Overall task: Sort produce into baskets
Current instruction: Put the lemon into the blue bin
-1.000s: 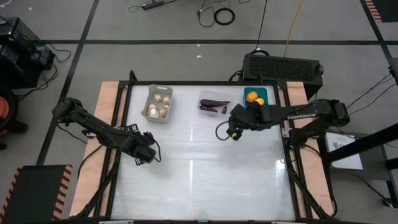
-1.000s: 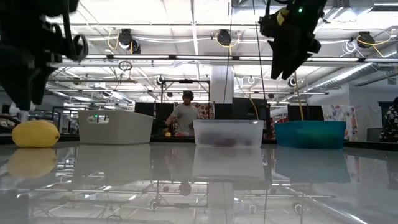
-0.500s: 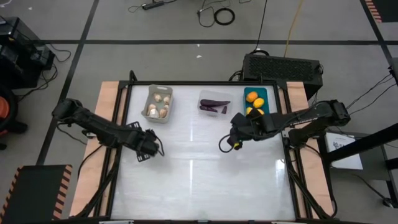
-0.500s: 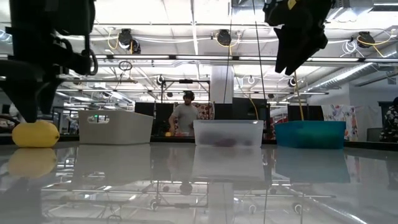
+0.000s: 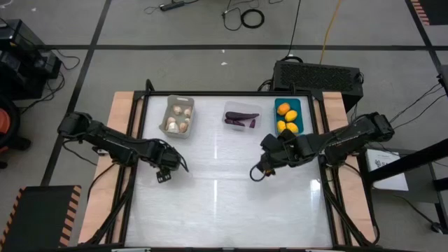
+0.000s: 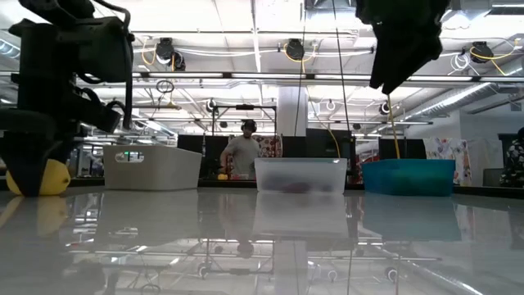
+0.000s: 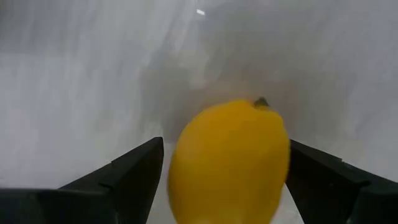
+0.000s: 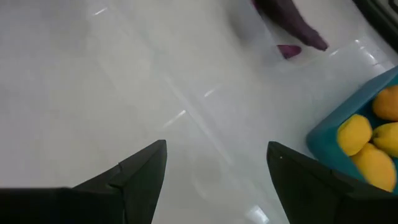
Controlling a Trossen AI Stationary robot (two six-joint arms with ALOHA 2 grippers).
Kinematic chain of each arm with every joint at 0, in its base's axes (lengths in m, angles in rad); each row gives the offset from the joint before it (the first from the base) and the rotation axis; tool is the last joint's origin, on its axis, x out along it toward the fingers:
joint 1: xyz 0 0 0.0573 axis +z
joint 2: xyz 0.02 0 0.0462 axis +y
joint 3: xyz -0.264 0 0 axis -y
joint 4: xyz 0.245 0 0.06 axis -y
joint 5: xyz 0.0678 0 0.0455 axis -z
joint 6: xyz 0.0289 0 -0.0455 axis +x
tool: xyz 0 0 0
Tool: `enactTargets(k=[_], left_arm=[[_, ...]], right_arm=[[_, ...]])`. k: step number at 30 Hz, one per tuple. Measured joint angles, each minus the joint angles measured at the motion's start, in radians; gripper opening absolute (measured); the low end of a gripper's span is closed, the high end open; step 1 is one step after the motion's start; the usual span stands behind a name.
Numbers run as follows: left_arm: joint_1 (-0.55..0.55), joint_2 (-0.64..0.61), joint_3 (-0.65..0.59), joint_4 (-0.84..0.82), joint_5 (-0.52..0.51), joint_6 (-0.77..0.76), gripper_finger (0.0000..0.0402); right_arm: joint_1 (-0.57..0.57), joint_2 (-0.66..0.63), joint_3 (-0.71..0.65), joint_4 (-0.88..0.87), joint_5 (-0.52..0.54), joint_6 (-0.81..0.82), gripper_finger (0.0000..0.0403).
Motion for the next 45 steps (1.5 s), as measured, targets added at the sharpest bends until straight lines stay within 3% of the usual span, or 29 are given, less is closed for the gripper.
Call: enactTargets(k=[8,15,19,26,30,34,38,40,45], left_arm=[[0.0,0.0,-0.008,0.018,0.022,0.008,0.0307],[-0.001,0.003,0.0,0.023,0.047,0.008,0.0232],[-0.001,0.005,0.032,0.034,0.052,0.007,0.0195],[-0.001,0.005,0.101,0.128,0.072,0.026,0.0188],[-0.001,0.004,0.163,0.372,0.073,0.086,0.0187],[0.013,0.016,0.186,0.774,0.022,0.235,0.0186],[0.08,0.093,0.232,1.156,0.012,0.394,0.0186],[0.125,0.163,0.29,1.251,0.013,0.399,0.0186],[0.218,0.373,0.508,1.267,0.069,0.394,0.0187]], right_arm=[[0.146,0.012,0.0,0.005,0.1,0.129,0.027],[0.292,0.092,0.0,0.061,0.175,0.257,0.027],[0.371,0.174,0.0,0.2,0.19,0.304,0.027],[0.475,0.387,0.0,0.563,0.204,0.247,0.027],[0.493,0.475,0.0,0.69,0.115,0.218,0.027],[0.495,0.527,0.0,0.721,0.049,0.268,0.027],[0.488,0.541,0.0,0.714,0.049,0.241,0.027],[0.478,0.541,0.0,0.698,0.048,0.236,0.027],[0.455,0.534,0.0,0.669,0.055,0.233,0.027]])
